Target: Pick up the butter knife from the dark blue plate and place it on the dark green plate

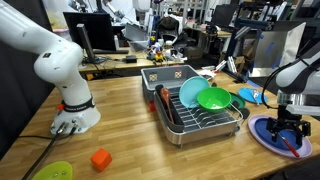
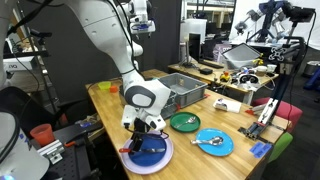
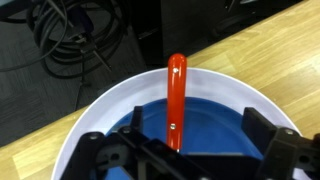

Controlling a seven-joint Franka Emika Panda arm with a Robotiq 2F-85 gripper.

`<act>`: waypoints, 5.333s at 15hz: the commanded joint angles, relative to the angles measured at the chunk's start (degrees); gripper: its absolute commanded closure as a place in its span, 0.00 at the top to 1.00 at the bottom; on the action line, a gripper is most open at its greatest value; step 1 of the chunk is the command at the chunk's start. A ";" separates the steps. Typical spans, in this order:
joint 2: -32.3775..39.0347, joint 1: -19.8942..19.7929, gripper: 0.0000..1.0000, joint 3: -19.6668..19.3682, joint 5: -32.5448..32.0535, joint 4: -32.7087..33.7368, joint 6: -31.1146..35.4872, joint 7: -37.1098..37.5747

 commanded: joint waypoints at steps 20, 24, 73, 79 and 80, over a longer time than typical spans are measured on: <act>6.09 -1.50 0.04 -0.22 3.50 8.12 -5.67 -3.26; 3.74 -2.55 0.04 0.54 5.48 6.92 -5.45 -5.42; 6.78 6.25 0.04 0.94 -15.39 44.30 -37.13 -10.61; 15.38 6.12 0.04 0.53 -14.14 53.05 -38.76 -5.37; 16.53 6.03 0.04 0.57 -13.94 54.27 -39.31 -5.02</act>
